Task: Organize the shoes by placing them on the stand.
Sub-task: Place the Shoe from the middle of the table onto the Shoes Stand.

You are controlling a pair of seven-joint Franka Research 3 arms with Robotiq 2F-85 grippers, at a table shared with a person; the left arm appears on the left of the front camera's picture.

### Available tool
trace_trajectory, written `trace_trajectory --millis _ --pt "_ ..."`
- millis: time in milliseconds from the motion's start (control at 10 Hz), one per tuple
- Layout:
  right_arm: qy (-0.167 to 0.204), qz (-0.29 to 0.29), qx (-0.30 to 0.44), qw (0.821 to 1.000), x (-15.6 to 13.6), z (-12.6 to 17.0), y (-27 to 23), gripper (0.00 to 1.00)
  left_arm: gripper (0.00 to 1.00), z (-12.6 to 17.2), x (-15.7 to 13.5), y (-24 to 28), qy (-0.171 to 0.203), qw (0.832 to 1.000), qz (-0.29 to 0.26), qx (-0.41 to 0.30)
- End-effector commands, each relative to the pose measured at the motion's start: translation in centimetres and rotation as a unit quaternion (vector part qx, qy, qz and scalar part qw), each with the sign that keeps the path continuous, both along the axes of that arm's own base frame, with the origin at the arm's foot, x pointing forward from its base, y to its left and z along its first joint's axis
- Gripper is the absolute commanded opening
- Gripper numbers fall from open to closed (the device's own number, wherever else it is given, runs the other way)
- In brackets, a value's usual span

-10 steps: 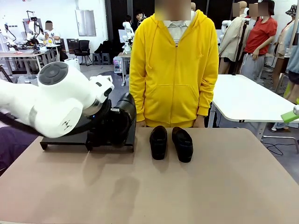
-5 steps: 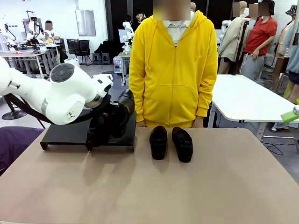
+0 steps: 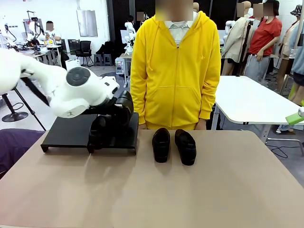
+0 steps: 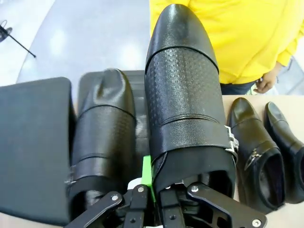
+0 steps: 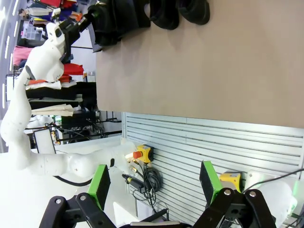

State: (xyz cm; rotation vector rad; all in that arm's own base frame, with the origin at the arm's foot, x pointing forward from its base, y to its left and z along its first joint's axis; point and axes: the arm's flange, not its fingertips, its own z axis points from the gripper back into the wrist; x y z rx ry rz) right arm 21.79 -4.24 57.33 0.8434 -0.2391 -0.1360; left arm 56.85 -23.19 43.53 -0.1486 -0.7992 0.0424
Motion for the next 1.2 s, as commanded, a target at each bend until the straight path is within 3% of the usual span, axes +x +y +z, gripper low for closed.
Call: trace_trajectory --millis 0,600,700,800,900,1100 --pt "-0.009 0.008 0.007 1.000 0.2 0.0 0.1 1.00 0.00 -3.5 2.0 -3.3 -0.004 1.000 0.015 -0.007" --pt "-0.009 0.008 0.007 1.000 0.2 0.0 0.1 1.00 0.00 -4.2 2.9 -3.3 0.018 0.999 0.027 0.006" --pt "-0.009 0.008 0.007 1.000 0.2 0.0 0.1 1.00 0.10 -4.0 2.9 -3.2 0.016 0.999 0.028 0.008" --pt "-0.009 0.008 0.007 1.000 0.2 0.0 0.1 1.00 0.67 -3.6 2.8 -3.1 0.012 0.999 0.032 0.004" --pt "-0.009 0.008 0.007 1.000 0.2 0.0 0.1 1.00 1.00 -3.2 2.8 -2.9 0.005 0.999 0.038 0.002" --pt "-0.009 0.008 0.007 1.000 0.2 0.0 0.1 1.00 1.00 -2.4 2.4 -3.1 -0.013 0.999 0.042 0.010"
